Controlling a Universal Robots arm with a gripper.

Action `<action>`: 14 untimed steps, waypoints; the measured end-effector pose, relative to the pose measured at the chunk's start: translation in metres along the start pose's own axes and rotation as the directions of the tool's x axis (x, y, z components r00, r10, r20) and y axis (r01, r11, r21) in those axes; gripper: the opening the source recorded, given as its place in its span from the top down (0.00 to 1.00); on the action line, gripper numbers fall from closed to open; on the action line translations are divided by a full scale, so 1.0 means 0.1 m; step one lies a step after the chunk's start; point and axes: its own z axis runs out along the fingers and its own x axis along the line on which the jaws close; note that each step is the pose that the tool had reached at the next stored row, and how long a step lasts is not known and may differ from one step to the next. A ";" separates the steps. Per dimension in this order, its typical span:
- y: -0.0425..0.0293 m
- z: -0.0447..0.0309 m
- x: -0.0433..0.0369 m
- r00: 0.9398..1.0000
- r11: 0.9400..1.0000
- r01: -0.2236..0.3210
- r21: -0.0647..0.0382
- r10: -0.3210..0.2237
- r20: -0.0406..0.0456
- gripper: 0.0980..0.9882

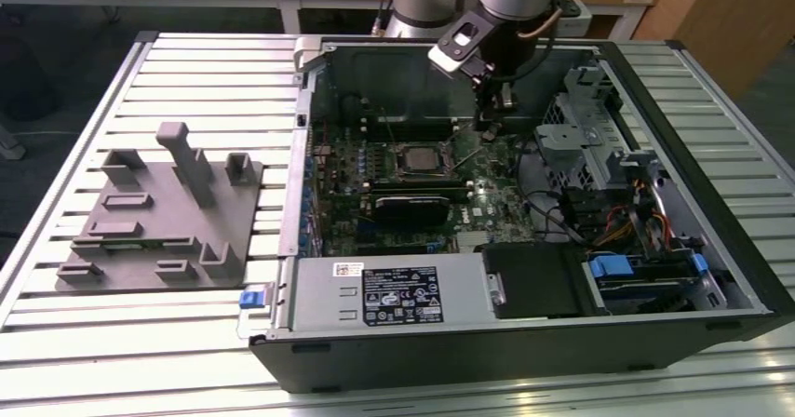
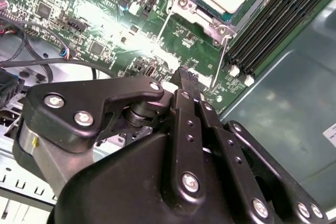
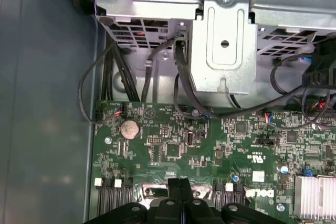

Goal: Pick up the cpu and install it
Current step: 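Close the cpu cover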

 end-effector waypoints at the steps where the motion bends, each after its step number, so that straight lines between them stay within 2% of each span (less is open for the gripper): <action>1: 0.009 0.004 0.003 1.000 1.000 -0.001 0.000 0.001 0.000 0.99; 14: 0.113 0.048 0.039 1.000 1.000 -0.010 0.002 0.010 0.000 0.99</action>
